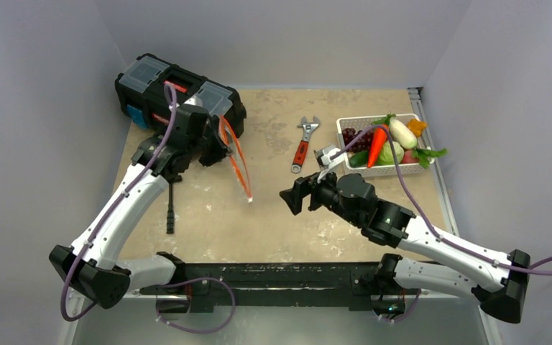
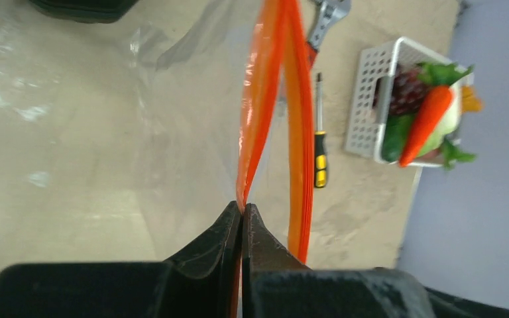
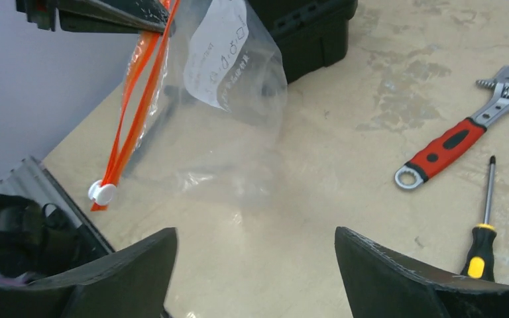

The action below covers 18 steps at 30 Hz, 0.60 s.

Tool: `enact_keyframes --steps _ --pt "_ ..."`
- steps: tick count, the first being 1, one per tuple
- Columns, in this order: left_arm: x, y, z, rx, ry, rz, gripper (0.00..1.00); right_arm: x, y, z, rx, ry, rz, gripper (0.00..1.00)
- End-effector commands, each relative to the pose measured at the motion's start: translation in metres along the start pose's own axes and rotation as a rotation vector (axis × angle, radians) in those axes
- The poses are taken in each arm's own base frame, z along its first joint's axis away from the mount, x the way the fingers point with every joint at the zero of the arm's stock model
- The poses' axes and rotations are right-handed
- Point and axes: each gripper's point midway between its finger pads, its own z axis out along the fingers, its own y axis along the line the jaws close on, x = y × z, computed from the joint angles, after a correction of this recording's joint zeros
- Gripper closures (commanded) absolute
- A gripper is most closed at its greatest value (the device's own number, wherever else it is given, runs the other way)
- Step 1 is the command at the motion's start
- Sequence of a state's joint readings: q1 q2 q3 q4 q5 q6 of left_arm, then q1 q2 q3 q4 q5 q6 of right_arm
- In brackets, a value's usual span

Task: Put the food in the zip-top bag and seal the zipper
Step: Open the zipper of the food storage bag at the center of the board.

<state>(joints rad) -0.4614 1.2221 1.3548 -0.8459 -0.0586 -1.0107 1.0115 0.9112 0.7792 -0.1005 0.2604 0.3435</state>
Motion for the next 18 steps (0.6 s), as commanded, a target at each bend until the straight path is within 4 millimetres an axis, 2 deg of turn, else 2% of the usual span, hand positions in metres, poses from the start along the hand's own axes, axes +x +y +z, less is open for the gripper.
enact_keyframes --steps 1,4,6,10,14,16,18 --pt "0.002 0.031 -0.003 -0.103 0.012 0.45 1.0 -0.022 0.017 -0.031 -0.062 0.019 0.143 0.06" --pt "0.005 0.019 0.002 -0.081 0.037 0.596 1.0 -0.034 0.011 -0.033 -0.007 0.001 0.178 0.02" --pt "0.006 0.01 0.009 -0.061 0.052 0.662 1.0 -0.032 0.009 -0.026 0.03 0.022 0.189 0.01" --pt "0.013 -0.003 0.037 -0.017 0.101 0.742 1.0 -0.03 0.003 -0.001 0.082 0.065 0.211 0.01" --pt "0.02 -0.005 0.054 -0.015 0.167 0.789 1.0 -0.029 -0.025 0.033 0.063 0.104 0.325 0.07" --pt "0.027 -0.009 0.058 0.013 0.204 0.797 1.0 -0.028 -0.025 0.046 0.032 0.123 0.344 0.13" --pt "0.037 -0.01 0.062 0.047 0.23 0.775 1.0 -0.023 -0.018 0.059 -0.004 0.145 0.348 0.14"
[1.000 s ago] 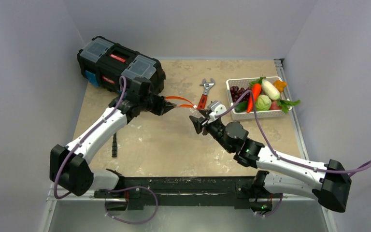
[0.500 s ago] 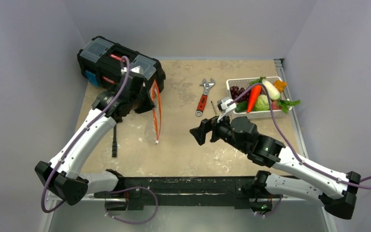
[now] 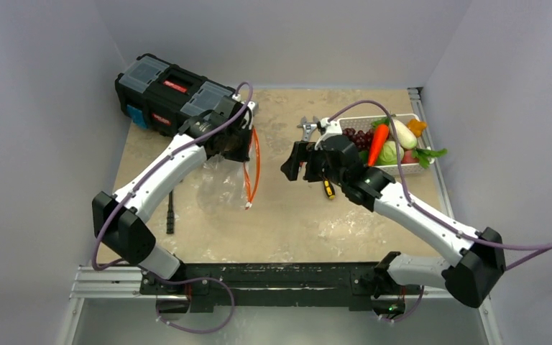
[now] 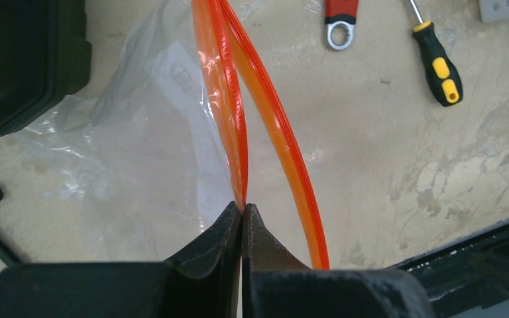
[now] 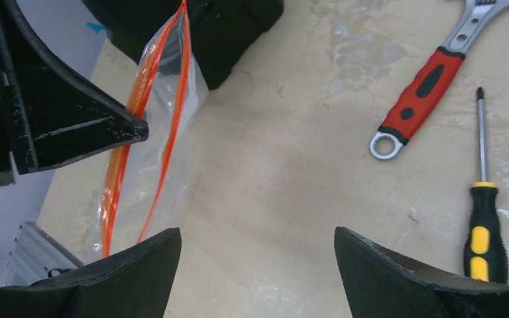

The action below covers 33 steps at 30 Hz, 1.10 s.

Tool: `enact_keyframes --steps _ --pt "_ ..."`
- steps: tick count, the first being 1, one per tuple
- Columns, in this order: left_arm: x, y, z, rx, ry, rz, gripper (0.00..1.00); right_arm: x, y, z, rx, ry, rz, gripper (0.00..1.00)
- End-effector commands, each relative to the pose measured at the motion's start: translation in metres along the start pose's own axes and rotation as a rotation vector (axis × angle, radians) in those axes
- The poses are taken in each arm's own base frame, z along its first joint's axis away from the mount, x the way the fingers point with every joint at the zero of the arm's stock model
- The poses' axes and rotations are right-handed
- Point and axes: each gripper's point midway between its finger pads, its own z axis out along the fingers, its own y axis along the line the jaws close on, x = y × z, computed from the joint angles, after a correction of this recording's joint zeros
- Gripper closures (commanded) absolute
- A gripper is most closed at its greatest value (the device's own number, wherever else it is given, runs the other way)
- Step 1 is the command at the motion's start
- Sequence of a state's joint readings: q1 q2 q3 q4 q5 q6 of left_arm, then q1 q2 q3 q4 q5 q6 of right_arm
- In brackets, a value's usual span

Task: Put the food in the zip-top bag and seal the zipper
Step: Open the zipper of the food storage bag at the center of the board.

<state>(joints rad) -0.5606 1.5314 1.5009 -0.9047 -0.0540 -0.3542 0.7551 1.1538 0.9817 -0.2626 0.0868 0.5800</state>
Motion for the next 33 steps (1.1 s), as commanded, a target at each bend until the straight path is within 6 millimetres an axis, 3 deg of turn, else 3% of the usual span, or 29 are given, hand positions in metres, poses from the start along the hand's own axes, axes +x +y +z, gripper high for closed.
enact_keyframes --steps 1,7,9,17,20,24,26,29,30,33 --pt "-0.007 -0.024 -0.004 0.139 -0.031 0.041 1.0 -0.008 0.038 0.016 -0.174 0.029 0.055 0.14" --pt "0.008 -0.033 0.002 0.2 -0.004 0.011 1.0 0.006 0.046 0.048 -0.217 0.081 0.098 0.19" --pt "0.009 -0.034 0.0 0.213 -0.004 0.013 1.0 0.007 0.04 0.054 -0.187 0.066 0.107 0.22" --pt "0.004 -0.035 -0.02 0.241 -0.067 0.052 1.0 0.007 0.052 0.052 -0.299 0.009 0.098 0.34" --pt "0.003 -0.036 -0.022 0.248 -0.074 0.057 1.0 0.008 0.051 0.056 -0.296 0.007 0.11 0.35" --pt "0.004 -0.037 -0.024 0.258 -0.076 0.06 1.0 0.01 0.056 0.062 -0.328 0.013 0.119 0.43" --pt "0.004 -0.036 -0.024 0.255 -0.079 0.062 1.0 0.007 0.06 0.062 -0.346 0.002 0.114 0.55" --pt "0.003 -0.032 -0.024 0.233 -0.089 0.067 1.0 0.004 0.066 0.061 -0.378 -0.009 0.119 0.93" --pt "0.002 -0.03 -0.025 0.221 -0.094 0.069 0.94 0.004 0.066 0.06 -0.383 -0.011 0.124 1.0" --pt "-0.002 -0.015 -0.03 0.138 -0.136 0.065 0.6 0.001 0.068 0.059 -0.385 -0.022 0.176 1.0"
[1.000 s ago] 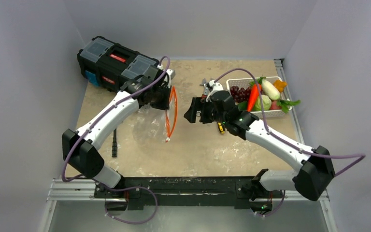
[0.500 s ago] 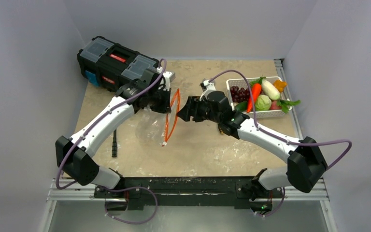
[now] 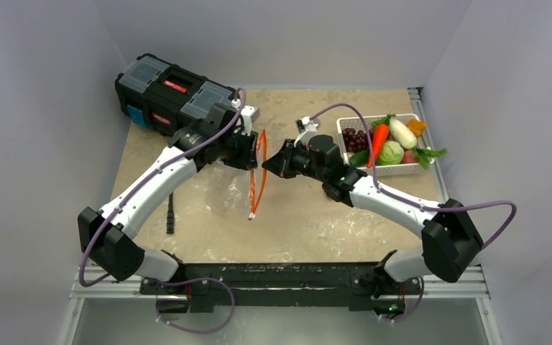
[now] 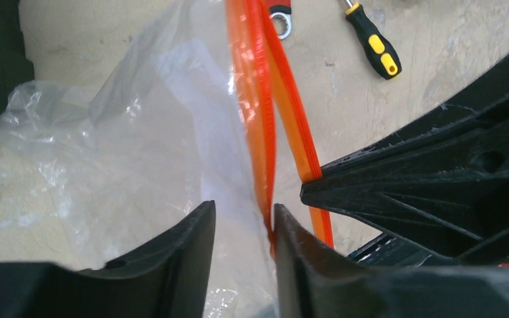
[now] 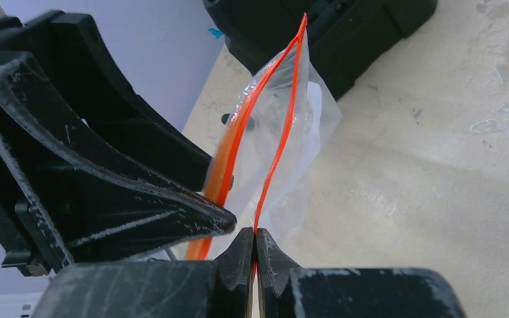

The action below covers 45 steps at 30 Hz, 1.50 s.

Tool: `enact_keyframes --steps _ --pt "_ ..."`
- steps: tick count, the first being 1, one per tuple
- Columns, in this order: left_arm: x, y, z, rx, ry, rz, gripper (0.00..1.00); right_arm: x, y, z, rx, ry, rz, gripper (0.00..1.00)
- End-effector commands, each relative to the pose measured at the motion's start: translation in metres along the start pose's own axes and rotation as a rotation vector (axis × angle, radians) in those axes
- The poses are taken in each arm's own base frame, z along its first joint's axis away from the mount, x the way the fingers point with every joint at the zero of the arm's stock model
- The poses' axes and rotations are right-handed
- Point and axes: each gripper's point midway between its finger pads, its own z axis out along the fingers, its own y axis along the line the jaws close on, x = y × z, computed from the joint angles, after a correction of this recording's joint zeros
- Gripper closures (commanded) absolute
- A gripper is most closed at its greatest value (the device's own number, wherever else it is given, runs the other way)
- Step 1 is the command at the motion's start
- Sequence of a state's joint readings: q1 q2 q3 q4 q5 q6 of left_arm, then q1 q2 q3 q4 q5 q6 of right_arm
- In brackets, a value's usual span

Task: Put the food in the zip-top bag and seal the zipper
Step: Open the zipper of the food storage bag at the center of the board.

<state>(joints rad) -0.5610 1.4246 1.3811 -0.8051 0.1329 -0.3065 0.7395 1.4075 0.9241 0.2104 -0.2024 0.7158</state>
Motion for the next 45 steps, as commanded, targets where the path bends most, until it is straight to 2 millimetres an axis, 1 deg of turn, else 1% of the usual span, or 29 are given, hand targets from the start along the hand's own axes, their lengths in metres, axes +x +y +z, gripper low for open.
enact_keyframes --steps 1,2,3,5,7,10,12,14,16,20,22,25,29,31,35,38,45 --pt "-0.019 0.018 -0.022 -0.119 -0.13 0.027 0.46 -0.013 0.017 -0.002 -0.064 -0.066 0.071 1.0" --pt "-0.021 0.023 -0.028 -0.154 -0.155 0.034 0.34 -0.013 0.014 -0.001 -0.048 -0.073 0.108 1.0" --pt "-0.023 0.028 -0.033 -0.186 -0.178 0.042 0.27 -0.013 0.011 -0.001 -0.024 -0.079 0.146 1.0" --pt "-0.026 0.034 -0.043 -0.248 -0.218 0.056 0.22 -0.012 0.007 0.0 0.036 -0.097 0.227 1.0" --pt "-0.027 0.038 -0.048 -0.301 -0.241 0.077 0.21 -0.011 0.004 0.002 0.095 -0.111 0.299 1.0" --pt "-0.027 0.036 -0.052 -0.354 -0.255 0.129 0.21 -0.006 0.0 0.005 0.199 -0.116 0.362 1.0" --pt "-0.025 0.033 -0.052 -0.376 -0.252 0.167 0.26 -0.004 -0.003 0.007 0.254 -0.124 0.4 1.0" --pt "-0.024 0.027 -0.052 -0.381 -0.251 0.201 0.29 -0.001 -0.004 0.01 0.276 -0.125 0.432 1.0" --pt "-0.022 0.023 -0.053 -0.391 -0.253 0.228 0.3 0.002 -0.004 0.01 0.29 -0.122 0.447 1.0" --pt "-0.017 0.011 -0.049 -0.378 -0.241 0.295 0.27 0.001 0.0 0.01 0.286 -0.131 0.476 1.0" --pt "-0.014 0.007 -0.045 -0.4 -0.23 0.331 0.26 0.0 0.002 0.01 0.282 -0.135 0.49 1.0" --pt "-0.008 0.002 -0.037 -0.43 -0.198 0.38 0.31 -0.001 0.003 0.008 0.279 -0.145 0.518 1.0" --pt "0.001 -0.008 -0.021 -0.396 -0.143 0.392 0.32 -0.005 0.009 0.005 0.257 -0.155 0.54 1.0" --pt "0.003 -0.008 -0.017 -0.396 -0.13 0.387 0.34 -0.008 0.012 0.004 0.248 -0.16 0.544 1.0" --pt "0.005 -0.007 -0.013 -0.408 -0.116 0.387 0.46 -0.01 0.016 0.0 0.235 -0.164 0.553 1.0" --pt "0.005 -0.006 -0.011 -0.418 -0.11 0.39 0.53 -0.01 0.018 -0.001 0.222 -0.161 0.564 1.0" --pt "0.003 -0.002 -0.01 -0.45 -0.111 0.386 0.71 -0.004 0.021 0.0 0.218 -0.143 0.574 1.0"
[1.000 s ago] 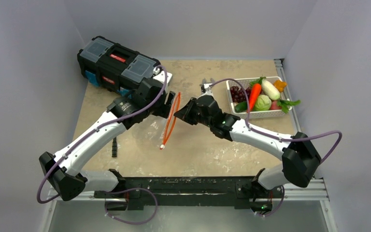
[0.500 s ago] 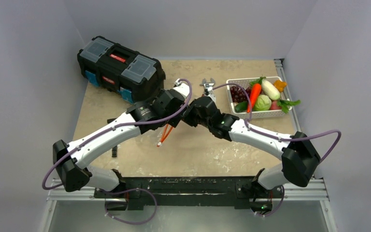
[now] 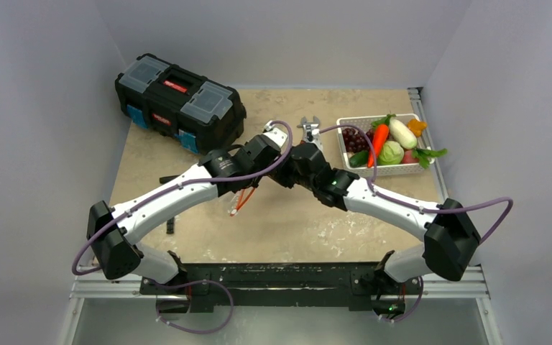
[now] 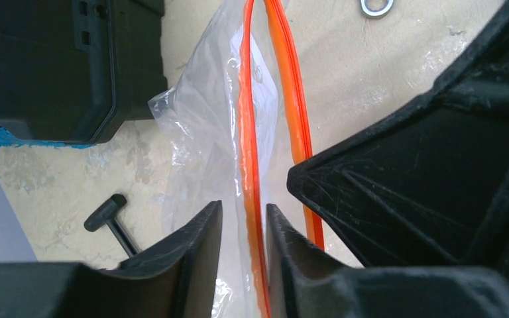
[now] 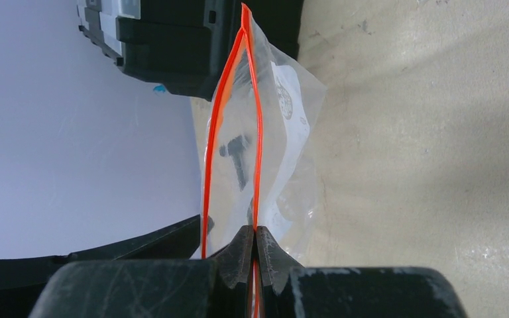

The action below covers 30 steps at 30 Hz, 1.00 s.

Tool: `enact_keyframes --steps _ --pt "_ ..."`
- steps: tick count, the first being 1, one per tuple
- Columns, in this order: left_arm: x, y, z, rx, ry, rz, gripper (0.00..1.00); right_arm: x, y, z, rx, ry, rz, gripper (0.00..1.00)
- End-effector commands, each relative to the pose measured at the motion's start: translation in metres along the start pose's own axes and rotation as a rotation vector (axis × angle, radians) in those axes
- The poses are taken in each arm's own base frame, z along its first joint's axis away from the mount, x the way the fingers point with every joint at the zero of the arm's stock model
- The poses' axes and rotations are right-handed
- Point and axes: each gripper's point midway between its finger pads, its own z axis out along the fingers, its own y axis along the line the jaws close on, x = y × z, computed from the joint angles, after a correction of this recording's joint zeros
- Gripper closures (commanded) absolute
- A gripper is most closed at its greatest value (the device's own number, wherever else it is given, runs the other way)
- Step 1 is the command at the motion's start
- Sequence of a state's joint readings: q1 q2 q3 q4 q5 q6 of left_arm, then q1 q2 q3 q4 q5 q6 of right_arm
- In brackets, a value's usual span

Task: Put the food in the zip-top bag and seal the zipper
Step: Open the zipper of the food storage bag at the center of the board.

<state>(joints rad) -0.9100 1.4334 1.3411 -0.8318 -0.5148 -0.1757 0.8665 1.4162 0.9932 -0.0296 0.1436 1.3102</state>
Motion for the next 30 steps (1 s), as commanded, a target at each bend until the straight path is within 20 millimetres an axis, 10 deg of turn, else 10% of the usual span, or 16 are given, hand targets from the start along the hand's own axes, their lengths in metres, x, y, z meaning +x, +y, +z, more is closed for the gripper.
enact_keyframes --steps 1,4,11,17,24,30 --pt "-0.013 0.009 -0.005 -0.046 -0.035 -0.033 0.75 -0.003 0.024 -0.01 -0.064 -0.021 0.031 1.0" --pt "-0.013 0.016 -0.007 -0.076 -0.033 -0.034 0.99 0.002 0.021 -0.008 -0.06 -0.001 -0.006 1.0" --pt "-0.004 0.009 -0.024 0.066 0.07 -0.112 1.0 0.033 0.009 -0.004 -0.214 0.342 -0.334 1.0" --pt "-0.014 0.018 -0.027 0.016 0.07 -0.214 1.0 0.018 -0.004 -0.007 -0.227 0.37 -0.531 1.0" --pt "0.007 0.049 0.015 -0.09 0.136 -0.37 1.0 -0.066 -0.028 -0.026 -0.114 0.153 -0.565 0.47" --pt "0.003 0.047 0.014 -0.066 0.12 -0.405 1.0 -0.165 -0.05 -0.061 0.178 -0.233 -0.577 0.29"
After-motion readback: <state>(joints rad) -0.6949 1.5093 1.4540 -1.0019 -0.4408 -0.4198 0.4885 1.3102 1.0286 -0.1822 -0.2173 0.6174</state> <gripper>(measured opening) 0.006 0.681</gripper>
